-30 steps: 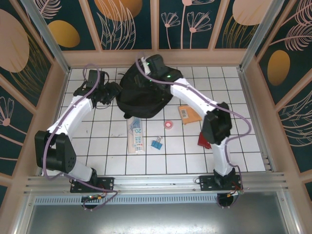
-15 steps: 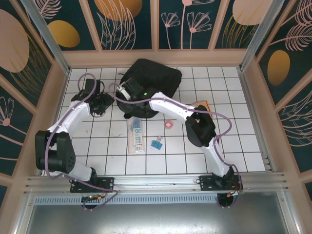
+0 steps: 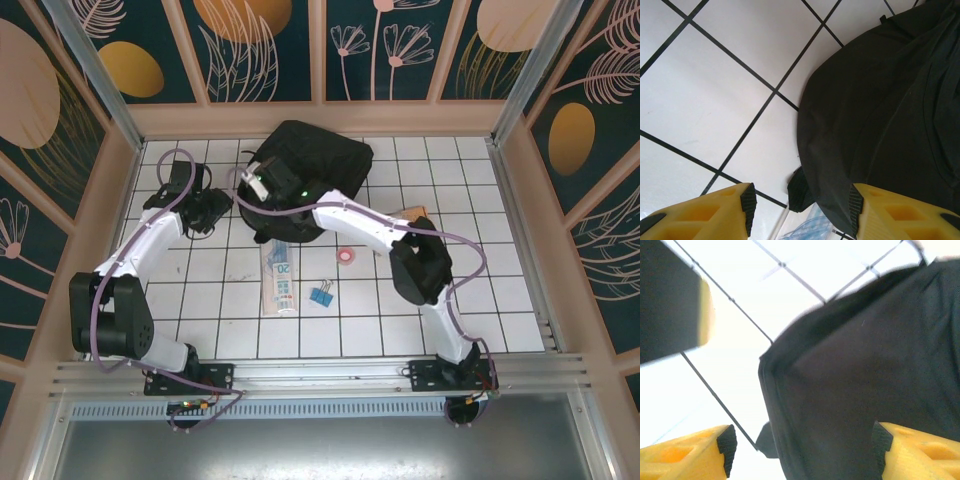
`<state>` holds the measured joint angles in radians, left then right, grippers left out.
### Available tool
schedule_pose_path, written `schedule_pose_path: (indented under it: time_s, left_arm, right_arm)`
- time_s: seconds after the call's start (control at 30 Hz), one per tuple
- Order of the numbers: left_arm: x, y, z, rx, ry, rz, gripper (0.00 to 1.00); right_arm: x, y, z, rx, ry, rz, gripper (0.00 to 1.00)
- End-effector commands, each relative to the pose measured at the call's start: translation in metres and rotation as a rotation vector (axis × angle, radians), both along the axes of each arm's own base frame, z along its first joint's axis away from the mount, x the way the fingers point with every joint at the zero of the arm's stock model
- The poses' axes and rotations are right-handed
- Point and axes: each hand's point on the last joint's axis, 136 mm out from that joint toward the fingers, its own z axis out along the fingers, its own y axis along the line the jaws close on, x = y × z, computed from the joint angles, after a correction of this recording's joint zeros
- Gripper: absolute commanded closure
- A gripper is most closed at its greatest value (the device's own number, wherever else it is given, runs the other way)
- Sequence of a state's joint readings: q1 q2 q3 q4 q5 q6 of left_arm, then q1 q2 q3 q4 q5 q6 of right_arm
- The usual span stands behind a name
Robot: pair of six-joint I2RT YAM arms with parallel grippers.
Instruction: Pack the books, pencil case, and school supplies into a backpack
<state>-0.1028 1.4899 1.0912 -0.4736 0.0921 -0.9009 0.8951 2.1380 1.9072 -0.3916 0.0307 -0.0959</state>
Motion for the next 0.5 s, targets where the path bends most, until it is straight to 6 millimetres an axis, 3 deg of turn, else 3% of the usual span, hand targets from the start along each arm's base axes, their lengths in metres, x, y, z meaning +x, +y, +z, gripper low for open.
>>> schedule_pose_path:
  time_s: [0.0, 0.07, 0.2, 0.47]
  left_arm:
    - [-0.001, 0.004, 0.006, 0.012, -0.03, -0.008, 0.46]
    - [-0.001, 0.003, 0.007, 0.006, -0.032, -0.01, 0.46]
    - [0.0, 0.002, 0.01, 0.001, -0.037, -0.012, 0.46]
    - [0.0, 0.001, 0.007, 0.003, -0.031, -0.019, 0.46]
  right_arm:
    - [0.029, -0.008, 0.021, 0.086, 0.029, -0.065, 0.25]
    - [0.043, -0.01, 0.0, 0.029, 0.076, -0.106, 0.27]
    - [0.051, -0.013, -0.037, -0.084, 0.1, -0.133, 0.29]
    - [0.02, 0.0, -0.064, -0.137, 0.14, -0.047, 0.25]
